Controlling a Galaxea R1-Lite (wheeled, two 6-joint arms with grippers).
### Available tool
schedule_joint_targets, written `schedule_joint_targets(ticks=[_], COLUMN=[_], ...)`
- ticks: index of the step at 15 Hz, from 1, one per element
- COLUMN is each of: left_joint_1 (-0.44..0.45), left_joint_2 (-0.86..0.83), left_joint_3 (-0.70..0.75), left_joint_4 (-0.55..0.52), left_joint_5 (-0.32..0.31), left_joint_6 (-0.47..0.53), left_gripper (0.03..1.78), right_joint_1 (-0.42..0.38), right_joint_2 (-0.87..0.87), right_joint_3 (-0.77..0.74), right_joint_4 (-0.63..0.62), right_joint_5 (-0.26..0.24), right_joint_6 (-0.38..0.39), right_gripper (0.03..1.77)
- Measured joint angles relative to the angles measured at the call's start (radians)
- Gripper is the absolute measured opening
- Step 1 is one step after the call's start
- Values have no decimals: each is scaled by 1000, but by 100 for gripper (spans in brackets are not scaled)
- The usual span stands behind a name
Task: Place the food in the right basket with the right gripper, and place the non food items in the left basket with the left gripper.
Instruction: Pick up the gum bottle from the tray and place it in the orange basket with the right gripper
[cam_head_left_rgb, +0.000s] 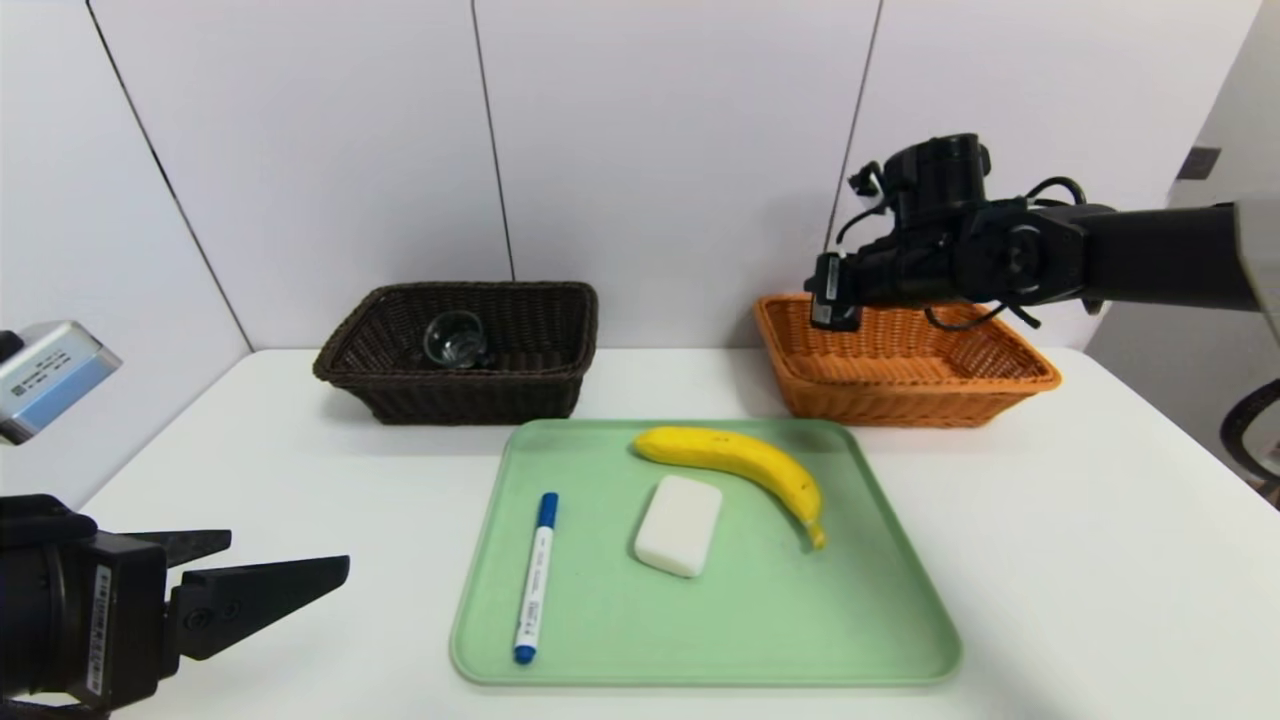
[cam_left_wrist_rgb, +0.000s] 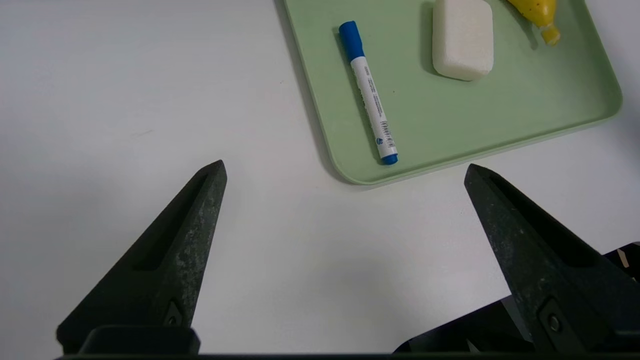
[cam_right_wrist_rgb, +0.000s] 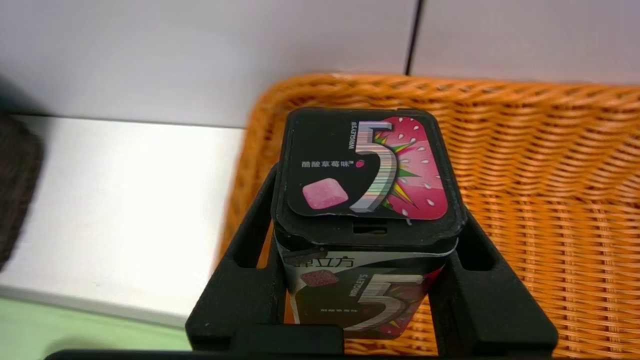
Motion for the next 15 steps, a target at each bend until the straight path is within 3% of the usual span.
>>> schedule_joint_targets(ticks=[5,10,15], left_joint_1=[2,3,3], left_joint_2=[-1,-2,-8], left_joint_3=[1,0,7], left_joint_4=[0,1,1], left_joint_5=[2,2,7], left_joint_6=[0,-1,6], left_gripper=[169,169,169], right_joint_1=[-16,-15,3], right_joint_2=[65,93,34], right_joint_3=[-1,0,-24], right_joint_4=[0,-4,28], right_joint_5=[0,0,-1], right_joint_6=[6,0,4], right_gripper=[76,119,144])
